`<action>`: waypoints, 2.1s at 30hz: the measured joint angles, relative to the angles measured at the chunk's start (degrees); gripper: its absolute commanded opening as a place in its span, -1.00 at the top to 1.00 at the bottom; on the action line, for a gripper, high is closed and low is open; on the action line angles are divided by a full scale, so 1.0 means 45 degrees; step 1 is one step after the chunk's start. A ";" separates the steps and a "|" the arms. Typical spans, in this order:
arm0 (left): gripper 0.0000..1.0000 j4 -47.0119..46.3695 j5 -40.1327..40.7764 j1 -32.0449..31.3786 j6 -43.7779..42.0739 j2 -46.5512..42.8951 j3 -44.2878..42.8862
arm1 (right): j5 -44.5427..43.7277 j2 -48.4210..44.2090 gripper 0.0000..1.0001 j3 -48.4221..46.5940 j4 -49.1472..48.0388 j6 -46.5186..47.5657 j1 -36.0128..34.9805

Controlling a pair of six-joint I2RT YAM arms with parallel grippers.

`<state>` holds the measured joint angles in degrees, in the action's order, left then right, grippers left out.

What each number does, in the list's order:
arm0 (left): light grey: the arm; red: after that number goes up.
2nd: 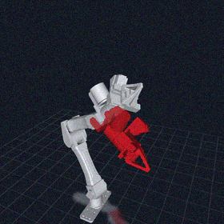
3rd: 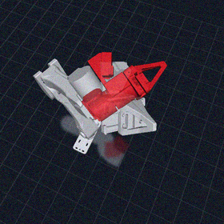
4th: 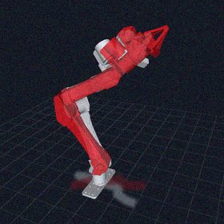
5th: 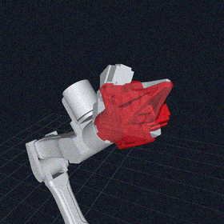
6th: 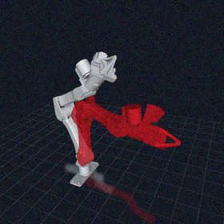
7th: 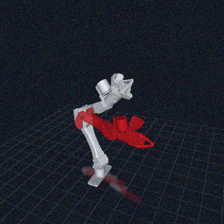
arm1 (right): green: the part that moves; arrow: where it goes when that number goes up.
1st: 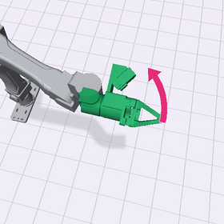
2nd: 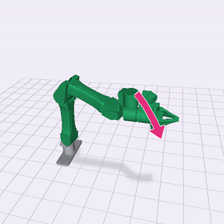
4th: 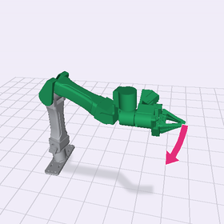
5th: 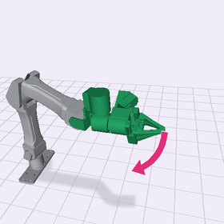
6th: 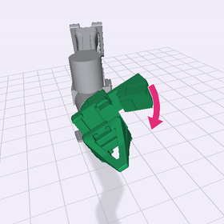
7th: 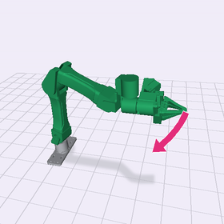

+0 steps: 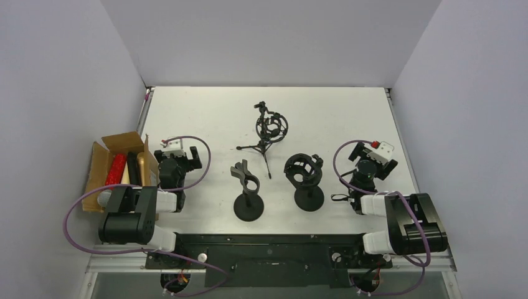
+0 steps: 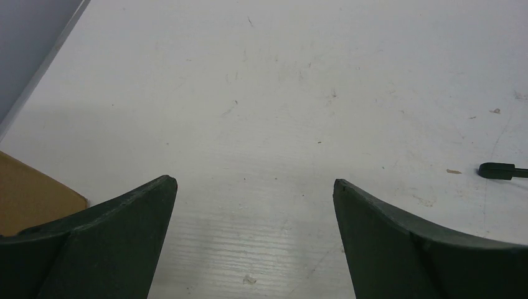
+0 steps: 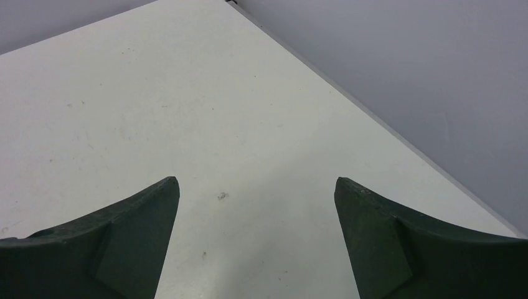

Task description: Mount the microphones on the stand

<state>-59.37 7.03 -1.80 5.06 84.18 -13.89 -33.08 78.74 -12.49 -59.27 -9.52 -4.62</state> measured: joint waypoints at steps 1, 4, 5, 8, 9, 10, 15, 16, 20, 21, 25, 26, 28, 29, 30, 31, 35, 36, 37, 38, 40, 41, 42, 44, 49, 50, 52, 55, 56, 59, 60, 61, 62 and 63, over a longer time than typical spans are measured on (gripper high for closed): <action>-0.93 0.0000 0.0000 0.0000 0.0000 0.0000 0.0000 | -0.0024 -0.0044 -0.81 -0.0010 0.0087 0.0000 -0.0029; -0.93 0.0000 0.0000 -0.0005 0.0000 0.0000 0.0000 | -0.0636 -0.0539 -0.81 -0.0238 0.1049 -0.0015 -0.0355; -0.93 0.0000 0.0000 -0.0005 0.0000 0.0000 0.0000 | -0.0928 -0.0879 -0.81 -0.0578 0.1919 -0.0058 -0.0505; -0.93 0.0000 0.0000 -0.0005 0.0000 0.0000 0.0000 | -0.1200 -0.1972 -0.98 -0.2540 0.5124 -0.0986 -0.0622; -0.93 0.0000 -0.0039 -0.0005 -0.0005 0.0000 0.0000 | -0.1171 -0.2220 -0.99 -0.3172 0.5887 -0.1477 -0.0510; -0.93 0.0000 -0.0107 -0.0005 -0.0010 0.0000 0.0000 | -0.1005 -0.2526 -1.00 -0.3983 0.6931 -0.2079 -0.0335; -0.93 0.0709 -0.1180 0.0010 -0.0335 -0.0180 -0.0199 | 0.0792 -0.4386 -1.00 -0.5294 0.9806 -0.4585 0.0840; -0.93 0.1360 -0.1418 0.0010 -0.0408 -0.0311 -0.0481 | 0.1117 -0.4983 -1.00 -0.4930 1.0156 -0.4886 0.0903; -0.93 0.4498 -0.2322 0.0024 -0.0636 -0.0733 -0.2890 | 0.2064 -0.7752 -1.00 -0.3065 1.1963 -0.5600 0.0515; -0.93 0.5051 -0.2608 0.0034 -0.0665 -0.0923 -0.3492 | 0.2181 -0.8500 -1.00 -0.2715 1.2497 -0.5654 0.0272; -0.93 0.7135 -0.4255 0.0097 -0.0996 -0.2050 -0.4945 | 0.2118 -1.0856 -1.00 -0.2210 1.4353 -0.5717 -0.1511; -0.93 0.7854 -0.4745 0.0107 -0.1141 -0.2249 -0.5280 | 0.2059 -1.1317 -1.00 -0.2210 1.4727 -0.5727 -0.2030; -0.93 0.9471 -0.5722 0.0107 -0.1443 -0.2453 -0.5989 | 0.1860 -1.2055 -1.00 -0.2205 1.5441 -0.5780 -0.2997; -0.93 1.0380 -0.6198 0.0117 -0.1651 -0.2535 -0.6329 | 0.1724 -1.2347 -1.00 -0.2191 1.5805 -0.5829 -0.3458; -0.93 1.1215 -0.6674 0.0160 -0.1870 -0.2686 -0.6567 | 0.1545 -1.2580 -1.00 -0.2157 1.6135 -0.5882 -0.3910; -0.93 1.1953 -0.7116 0.0248 -0.2089 -0.2919 -0.6669 | 0.1341 -1.2784 -1.00 -0.2113 1.6446 -0.5960 -0.4449; -0.93 1.4552 -0.8869 0.1112 -0.3021 -0.4964 -0.6484 | 0.0554 -1.2993 -0.98 -0.2045 1.7301 -0.6348 -0.6708; -0.93 1.5106 -0.9267 0.1311 -0.3264 -0.5610 -0.6470 | 0.0291 -1.2915 -0.97 -0.2045 1.7418 -0.6441 -0.7286; -0.93 1.5557 -0.9632 0.1423 -0.3483 -0.6198 -0.6470 | -0.0010 -1.2774 -0.97 -0.2045 1.7539 -0.6586 -0.7907; -0.93 1.6009 -1.0093 0.1462 -0.3725 -0.6747 -0.6494 | -0.0374 -1.2624 -0.96 -0.2045 1.7665 -0.6737 -0.8519; -0.93 1.6976 -1.1157 0.1467 -0.4226 -0.7499 -0.6518 | -0.1088 -1.2356 -0.95 -0.2050 1.7894 -0.7062 -0.9772; -0.93 1.7452 -1.1686 0.1462 -0.4459 -0.7728 -0.6518 | -0.1457 -1.2254 -0.95 -0.2050 1.8005 -0.7237 -1.0438; -0.93 1.7884 -1.2177 0.1462 -0.4673 -0.7902 -0.6513 | -0.1943 -1.2191 -0.94 -0.2055 1.8141 -0.7436 -1.1084; -0.93 1.8384 -1.3027 0.1462 -0.4959 -0.8087 -0.6319 | -0.2720 -1.2070 -0.94 -0.2093 1.8433 -0.7830 -1.2322; -0.93 1.8855 -1.4503 0.1443 -0.5066 -0.8903 -0.4843 | -0.4420 -1.1191 -0.94 -0.2234 1.8593 -0.8398 -1.4790; -0.93 1.8923 -1.4722 0.1418 -0.5071 -0.9068 -0.4624 | -0.4643 -1.0870 -0.93 -0.2249 1.8535 -0.8408 -1.5062; -0.93 1.8977 -1.5062 0.1316 -0.5110 -0.9398 -0.4391 | -0.4969 -1.0268 -0.92 -0.2259 1.8326 -0.8364 -1.5305; -0.93 1.8807 -1.5344 0.0962 -0.5066 -0.9821 -0.4235 | -0.5411 -0.9670 -0.85 -0.2259 1.7753 -0.8048 -1.5402; -0.93 1.8559 -1.5407 0.0816 -0.4915 -0.9947 -0.4148 | -0.5518 -0.9568 -0.80 -0.2259 1.7549 -0.7898 -1.5397; -0.93 1.7291 -1.5431 0.0442 -0.4051 -1.0253 -0.3628 | -0.5693 -0.9296 -0.60 -0.2259 1.6733 -0.7223 -1.5188; -0.93 1.6742 -1.5397 0.0287 -0.3638 -1.0365 -0.3371 | -0.5697 -0.9262 -0.55 -0.2254 1.6461 -0.6989 -1.4984; -0.93 1.6252 -1.5344 0.0131 -0.3293 -1.0452 -0.3138 | -0.5678 -0.9228 -0.48 -0.2239 1.6155 -0.6771 -1.4732; -0.93 1.5586 -1.5242 -0.0092 -0.2846 -1.0584 -0.2822 | -0.5629 -0.9199 -0.46 -0.2205 1.5829 -0.6577 -1.4445; -0.93 1.4999 -1.5140 -0.0316 -0.2477 -1.0705 -0.2531 | -0.5508 -0.9180 -0.42 -0.2142 1.5518 -0.6421 -1.4183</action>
<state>8.12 -61.10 -3.22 -6.09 36.01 -25.28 -57.87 37.43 -22.13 10.57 -38.41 -68.45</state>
